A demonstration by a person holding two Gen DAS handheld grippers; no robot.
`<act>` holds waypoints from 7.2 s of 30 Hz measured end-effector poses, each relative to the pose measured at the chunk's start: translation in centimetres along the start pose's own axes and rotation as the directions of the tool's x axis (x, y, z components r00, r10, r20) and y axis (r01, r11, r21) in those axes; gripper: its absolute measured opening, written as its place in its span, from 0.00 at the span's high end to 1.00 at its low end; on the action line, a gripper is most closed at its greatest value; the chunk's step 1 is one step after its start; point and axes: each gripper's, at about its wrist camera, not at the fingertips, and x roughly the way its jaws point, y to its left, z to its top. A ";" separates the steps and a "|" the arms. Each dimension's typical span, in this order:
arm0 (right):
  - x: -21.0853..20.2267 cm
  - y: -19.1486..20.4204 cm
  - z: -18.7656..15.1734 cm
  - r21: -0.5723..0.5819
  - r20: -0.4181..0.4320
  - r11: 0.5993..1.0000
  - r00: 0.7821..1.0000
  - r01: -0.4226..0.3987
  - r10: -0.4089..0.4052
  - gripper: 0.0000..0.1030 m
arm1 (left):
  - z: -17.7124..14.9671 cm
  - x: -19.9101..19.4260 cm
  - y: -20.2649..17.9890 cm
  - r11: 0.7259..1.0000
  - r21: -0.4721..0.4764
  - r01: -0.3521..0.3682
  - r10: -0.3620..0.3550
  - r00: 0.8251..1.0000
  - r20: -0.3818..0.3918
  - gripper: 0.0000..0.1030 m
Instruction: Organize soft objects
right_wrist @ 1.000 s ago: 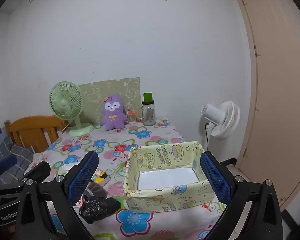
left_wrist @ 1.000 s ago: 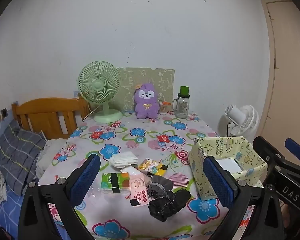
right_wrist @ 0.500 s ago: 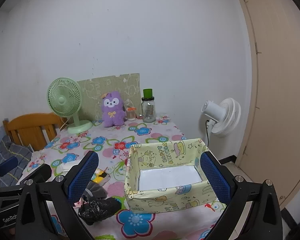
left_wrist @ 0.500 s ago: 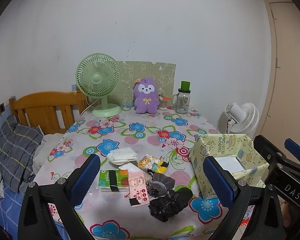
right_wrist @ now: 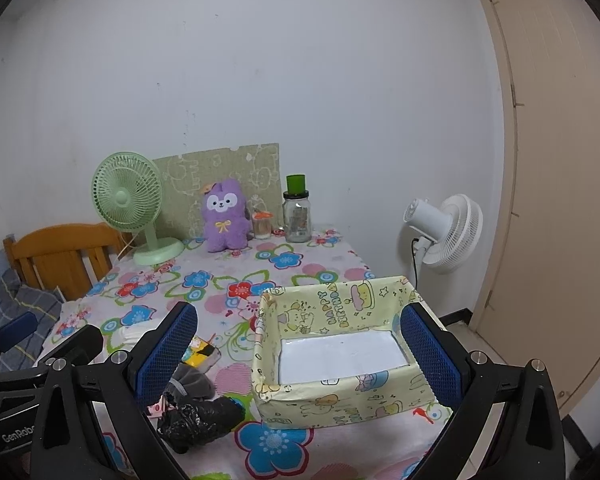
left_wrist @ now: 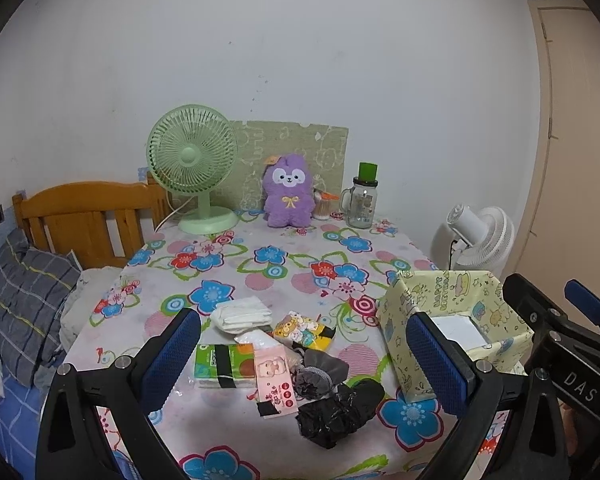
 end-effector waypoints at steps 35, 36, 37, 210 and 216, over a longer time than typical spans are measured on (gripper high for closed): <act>0.2 0.1 0.4 -0.008 -0.018 0.999 0.999 -0.032 0.032 0.00 | 0.1 0.6 0.9 0.998 -0.023 -0.051 0.051 0.999 -0.012 0.00; 0.3 0.2 0.3 -0.009 -0.017 0.999 0.999 -0.034 0.033 0.00 | 0.1 0.7 0.8 0.998 -0.018 -0.056 0.056 0.998 -0.013 0.00; 0.3 0.2 0.4 -0.010 -0.017 0.999 0.999 -0.035 0.035 0.00 | 0.1 0.7 0.8 0.999 -0.018 -0.051 0.051 0.999 -0.006 0.00; 15.8 18.5 -4.5 -0.076 -0.407 0.944 0.874 -0.322 0.265 0.91 | -3.4 13.8 11.3 0.987 -0.025 -0.159 0.146 0.947 -0.286 0.44; 16.7 19.4 -5.2 -0.092 -0.426 0.945 0.870 -0.313 0.247 0.91 | -4.1 15.4 13.0 0.984 -0.045 -0.173 0.150 0.934 -0.325 0.44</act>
